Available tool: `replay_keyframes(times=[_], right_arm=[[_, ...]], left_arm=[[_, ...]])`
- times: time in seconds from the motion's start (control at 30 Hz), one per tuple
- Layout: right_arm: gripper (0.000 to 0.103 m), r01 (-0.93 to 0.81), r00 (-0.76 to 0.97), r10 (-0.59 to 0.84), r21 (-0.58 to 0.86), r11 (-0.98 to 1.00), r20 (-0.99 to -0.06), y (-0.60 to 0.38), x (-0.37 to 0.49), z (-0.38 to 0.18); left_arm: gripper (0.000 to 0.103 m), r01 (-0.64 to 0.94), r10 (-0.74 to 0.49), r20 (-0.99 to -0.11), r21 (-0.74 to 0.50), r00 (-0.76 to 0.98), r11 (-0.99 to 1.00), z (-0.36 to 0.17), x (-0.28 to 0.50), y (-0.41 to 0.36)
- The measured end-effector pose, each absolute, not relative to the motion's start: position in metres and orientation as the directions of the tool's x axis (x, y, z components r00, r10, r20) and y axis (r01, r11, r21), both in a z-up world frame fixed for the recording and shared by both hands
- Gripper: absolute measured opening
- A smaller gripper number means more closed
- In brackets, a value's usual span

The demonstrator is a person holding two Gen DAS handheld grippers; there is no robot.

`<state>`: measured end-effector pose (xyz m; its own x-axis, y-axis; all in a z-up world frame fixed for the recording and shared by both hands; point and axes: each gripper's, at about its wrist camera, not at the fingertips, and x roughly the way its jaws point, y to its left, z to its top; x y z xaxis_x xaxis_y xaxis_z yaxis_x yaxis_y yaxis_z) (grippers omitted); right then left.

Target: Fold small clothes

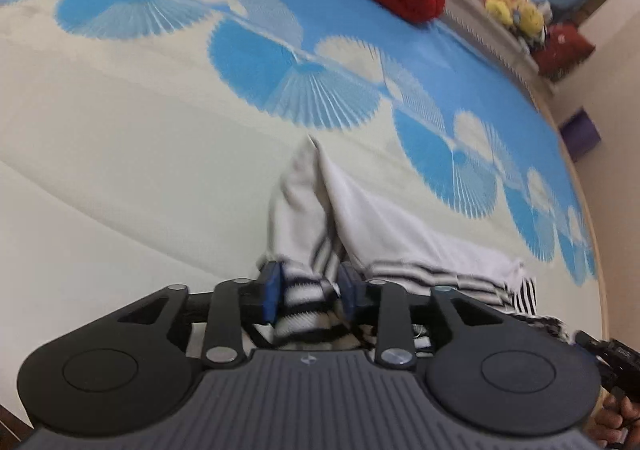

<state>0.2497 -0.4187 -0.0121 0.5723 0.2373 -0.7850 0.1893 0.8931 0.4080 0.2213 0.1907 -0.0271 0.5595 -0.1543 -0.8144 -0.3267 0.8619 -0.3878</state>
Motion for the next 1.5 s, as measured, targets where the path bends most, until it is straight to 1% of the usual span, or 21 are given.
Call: replay_keyframes(times=[0.07,0.13,0.2,0.27,0.37,0.47,0.53,0.6,0.7,0.83,0.93,1.03,1.17,1.2,1.27,1.3,1.33,1.37,1.4,1.43,1.5], right_arm=[[0.038,0.199,0.616,0.19,0.384,0.902,-0.764,-0.428,0.243,-0.005],[0.038,0.207,0.625,0.154,0.353,0.912,-0.765,-0.437,0.238,-0.003],[0.038,0.213,0.616,0.151,0.348,0.913,-0.773,-0.446,0.232,-0.004],[0.038,0.198,0.603,0.146,0.324,0.925,-0.785,-0.45,0.225,-0.004],[0.038,0.144,0.596,0.143,0.28,0.949,-0.79,-0.451,0.22,0.001],[0.038,0.102,0.579,0.141,0.242,0.965,-0.803,-0.447,0.218,0.002],[0.038,0.06,0.57,0.149,0.221,0.973,-0.808,-0.439,0.219,0.003],[0.041,-0.006,0.565,0.149,0.176,0.984,-0.812,-0.426,0.218,0.002],[0.042,-0.11,0.553,0.136,0.09,0.99,-0.822,-0.406,0.216,-0.005],[0.048,-0.21,0.543,0.112,-0.006,0.978,-0.833,-0.382,0.219,-0.019],[0.049,-0.251,0.552,0.058,-0.099,0.963,-0.832,-0.368,0.226,-0.032],[0.049,-0.284,0.566,0.01,-0.184,0.941,-0.824,-0.356,0.237,-0.044],[0.049,-0.286,0.609,-0.006,-0.227,0.931,-0.793,-0.348,0.258,-0.051],[0.049,-0.286,0.614,-0.001,-0.223,0.932,-0.789,-0.347,0.263,-0.052],[0.048,-0.289,0.622,0.026,-0.198,0.937,-0.783,-0.345,0.274,-0.054],[0.046,-0.291,0.625,0.043,-0.181,0.939,-0.78,-0.345,0.278,-0.054],[0.04,-0.294,0.627,0.066,-0.157,0.943,-0.776,-0.344,0.283,-0.053],[0.016,-0.297,0.632,0.096,-0.126,0.946,-0.769,-0.343,0.287,-0.051],[0.003,-0.296,0.638,0.132,-0.084,0.952,-0.758,-0.345,0.292,-0.048],[0.003,-0.273,0.655,0.149,-0.048,0.961,-0.741,-0.347,0.296,-0.044],[0.003,-0.191,0.72,0.176,0.052,0.98,-0.671,-0.357,0.306,-0.029]], left_arm=[[0.043,-0.365,-0.131,-0.802,-0.402,0.583,0.84,-0.022,0.211,0.207],[0.043,-0.389,-0.123,-0.8,-0.412,0.587,0.824,-0.019,0.2,0.22],[0.043,-0.391,-0.101,-0.823,-0.37,0.56,0.843,-0.02,0.192,0.226],[0.043,-0.362,-0.093,-0.839,-0.329,0.536,0.872,-0.02,0.187,0.226],[0.048,-0.271,-0.108,-0.852,-0.28,0.513,0.921,-0.021,0.183,0.217],[0.057,-0.14,-0.154,-0.876,-0.242,0.457,0.96,-0.027,0.187,0.201],[0.069,-0.025,-0.155,-0.89,-0.183,0.428,0.983,-0.027,0.192,0.186],[0.078,0.079,-0.148,-0.893,-0.126,0.425,0.989,-0.031,0.195,0.169],[0.078,0.095,-0.108,-0.888,-0.073,0.447,0.993,-0.044,0.201,0.158],[0.076,0.107,-0.123,-0.872,-0.081,0.475,0.991,-0.05,0.208,0.151],[0.076,0.087,-0.113,-0.857,-0.079,0.503,0.993,-0.052,0.219,0.147],[0.076,0.072,-0.132,-0.836,-0.111,0.533,0.991,-0.049,0.231,0.144],[0.075,0.039,-0.134,-0.829,-0.135,0.543,0.99,-0.049,0.254,0.14],[0.071,0.034,-0.132,-0.83,-0.136,0.542,0.99,-0.051,0.258,0.14],[0.054,0.019,-0.135,-0.831,-0.148,0.539,0.989,-0.053,0.267,0.141],[0.026,0.017,-0.152,-0.83,-0.17,0.536,0.985,-0.054,0.272,0.142],[0.003,0.016,-0.169,-0.828,-0.189,0.535,0.982,-0.054,0.276,0.144],[0.003,0.008,-0.151,-0.818,-0.177,0.555,0.984,-0.051,0.279,0.145],[0.003,-0.012,-0.113,-0.803,-0.148,0.586,0.989,-0.046,0.281,0.147],[0.003,-0.054,-0.069,-0.782,-0.131,0.62,0.99,-0.04,0.282,0.152],[0.003,-0.153,-0.044,-0.745,-0.194,0.665,0.969,-0.033,0.286,0.169]])
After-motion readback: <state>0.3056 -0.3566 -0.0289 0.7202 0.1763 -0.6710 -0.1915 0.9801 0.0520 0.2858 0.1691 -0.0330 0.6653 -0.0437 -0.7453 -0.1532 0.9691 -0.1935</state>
